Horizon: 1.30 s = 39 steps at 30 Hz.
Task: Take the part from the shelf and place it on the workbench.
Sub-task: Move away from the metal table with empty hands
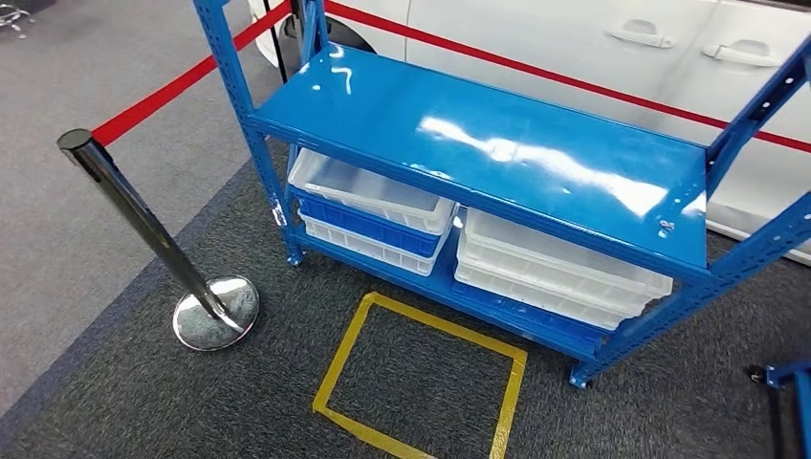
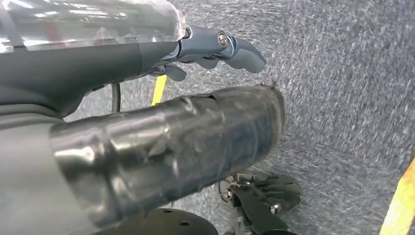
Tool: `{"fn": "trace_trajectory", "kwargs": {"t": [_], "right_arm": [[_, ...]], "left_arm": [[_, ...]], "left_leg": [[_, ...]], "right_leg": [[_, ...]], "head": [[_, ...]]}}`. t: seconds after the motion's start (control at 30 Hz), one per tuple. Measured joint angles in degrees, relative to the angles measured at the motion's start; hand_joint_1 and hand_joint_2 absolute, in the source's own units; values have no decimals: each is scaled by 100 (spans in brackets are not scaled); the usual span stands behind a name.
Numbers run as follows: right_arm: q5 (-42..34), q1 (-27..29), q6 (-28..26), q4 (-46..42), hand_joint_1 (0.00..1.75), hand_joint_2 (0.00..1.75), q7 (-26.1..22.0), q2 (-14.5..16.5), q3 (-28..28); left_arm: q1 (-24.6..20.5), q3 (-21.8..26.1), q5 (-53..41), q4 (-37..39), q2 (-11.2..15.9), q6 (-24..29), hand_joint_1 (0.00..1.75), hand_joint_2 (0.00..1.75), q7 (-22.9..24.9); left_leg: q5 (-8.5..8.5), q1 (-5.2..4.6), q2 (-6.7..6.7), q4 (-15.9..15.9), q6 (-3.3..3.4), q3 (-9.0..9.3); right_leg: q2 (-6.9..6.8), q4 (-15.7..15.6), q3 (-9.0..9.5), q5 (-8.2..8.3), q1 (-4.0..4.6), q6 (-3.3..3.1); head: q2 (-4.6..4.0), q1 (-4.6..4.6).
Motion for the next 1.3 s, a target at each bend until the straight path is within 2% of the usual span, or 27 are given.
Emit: {"fn": "trace_trajectory", "kwargs": {"t": [0.03,0.07,0.13,0.17,0.2,0.23,0.3,0.37,0.43,0.47,0.5,0.53,0.57,0.6,0.63,0.67,0.73,0.8,0.87,0.93,1.0,1.03,1.07,1.1,1.17,1.23,1.3], "right_arm": [[1,6,-1,0,0,0,4,-1,-1],[1,13,-2,0,0,0,10,-1,-1],[4,18,-4,0,0,0,22,-4,-2],[5,12,-5,0,0,0,26,-6,-2],[6,5,-5,0,0,0,28,-8,-2],[7,3,-5,0,0,0,32,-10,-2],[7,14,-5,0,0,0,39,-10,-3],[8,15,-5,0,0,0,45,-10,-4],[9,5,-5,0,0,0,49,-10,-4],[9,3,-5,0,0,0,50,-11,-4],[9,5,-4,0,0,0,50,-11,-4],[10,9,-4,0,0,0,50,-10,-4],[12,12,-3,0,0,0,51,-10,-4],[15,13,-3,0,0,0,51,-9,-4],[18,13,-4,0,0,0,51,-9,-4],[23,8,-4,0,0,0,52,-9,-4],[36,7,-4,0,0,0,52,-9,-4],[45,25,-3,0,0,0,55,-11,-5],[54,36,2,0,0,0,62,-13,-7],[61,24,7,0,0,0,69,-13,-7],[63,15,8,0,0,0,72,-13,-7],[63,17,8,0,0,0,72,-13,-7],[63,22,8,0,0,0,72,-14,-8],[63,27,7,0,0,0,72,-15,-8],[64,23,7,0,0,0,72,-19,-9],[65,11,7,0,0,0,72,-21,-9],[66,17,6,0,0,0,72,-22,-9]], "left_arm": [[1,0,0,0,0,-1,0,0,1],[-3,0,0,0,0,0,0,0,1],[-10,0,0,0,-5,-3,0,0,1],[-10,0,1,0,-9,-5,0,0,1],[-14,0,1,0,-13,-7,0,0,1],[-22,0,2,0,-16,-8,0,0,0],[-47,0,2,0,-21,-8,0,0,-1],[-51,0,3,0,-22,-9,0,0,-1],[-34,0,4,0,-21,-10,0,0,-1],[-23,0,5,0,-21,-10,0,0,-1],[-13,1,6,0,-21,-10,0,0,0],[-6,1,8,0,-21,-10,0,0,1],[-2,2,10,0,-21,-10,0,0,1],[-1,2,11,0,-21,-10,0,0,1],[1,3,11,0,-21,-10,0,0,1],[2,4,11,0,-21,-10,0,0,0],[-4,6,9,0,-20,-10,0,0,-1],[-24,7,9,0,-19,-9,0,0,-1],[-28,8,6,0,-19,-8,0,0,-1],[-13,9,2,0,-19,-8,0,0,-2],[6,9,0,0,-19,-9,0,0,-2],[9,9,0,0,-19,-9,0,0,-2],[7,9,0,0,-19,-9,0,0,-2],[3,9,0,0,-20,-9,0,0,-2],[-3,9,0,0,-22,-10,0,0,-2],[-11,9,0,0,-23,-10,0,0,-2],[-35,9,0,0,-24,-10,0,0,-2]], "left_leg": [[-12,-4,74,3,0,7],[-25,-7,139,5,-5,21],[-61,-23,255,8,-33,65],[-81,-35,306,11,-58,84],[-97,-45,355,12,-87,100],[-109,-53,405,9,-116,113],[-137,-54,459,9,-178,146],[-301,-38,236,222,-242,76],[-659,-15,-62,886,-293,-237],[-818,-10,-120,1285,-311,-435],[-877,-7,-138,1566,-326,-586],[-819,-2,-144,1652,-336,-651],[-648,6,-155,1495,-338,-606],[-409,18,-196,1144,-337,-468],[-221,34,-305,747,-330,-304],[-94,44,-411,414,-317,-171],[-51,37,-541,134,-271,-69],[-23,22,-445,99,-186,-55],[25,30,-319,38,-83,-29],[43,25,-178,8,-24,-30],[36,10,-17,12,-9,-43],[29,6,63,15,-8,-44],[21,4,133,17,-12,-39],[11,2,196,19,-22,-27],[-19,-12,312,23,-61,10],[-49,-25,405,23,-123,42],[-68,-31,494,5,-192,83]], "right_leg": [[-14,-4,7,73,1,1],[-41,-226,128,238,4,-10],[-245,-1023,553,595,45,-84],[-347,-1329,706,687,76,-136],[-416,-1504,786,719,106,-185],[-420,-1545,789,700,129,-224],[-296,-1580,786,727,110,-283],[-181,-1636,809,769,61,-352],[-63,-1654,810,794,38,-397],[3,-1651,803,798,40,-407],[80,-1645,803,799,41,-409],[161,-1638,806,796,40,-405],[242,-1625,811,791,36,-398],[325,-1604,814,781,31,-383],[397,-1577,808,768,27,-361],[468,-1539,790,753,30,-331],[574,-1498,743,747,32,-254],[625,-1501,707,763,16,-172],[397,-1340,619,651,12,-119],[91,-755,335,319,12,-84],[11,-68,-5,38,0,-49],[-2,59,-64,39,-3,-41],[-23,-46,-2,149,-3,-43],[-70,-361,172,333,1,-58],[-307,-1170,605,627,42,-135],[-452,-1542,786,687,97,-218],[-351,-1566,782,693,102,-278]], "head": [[0,0],[0,1],[0,1],[0,1],[0,-1],[0,-1],[0,-1],[0,-12],[0,-25],[0,-28],[0,-28],[0,-28],[0,-28],[0,-28],[0,-27],[0,-27],[0,-26],[0,-26],[0,-19],[0,-12],[0,-12],[0,-13],[0,-12],[0,-12],[0,-13],[0,-13],[0,-13]]}}
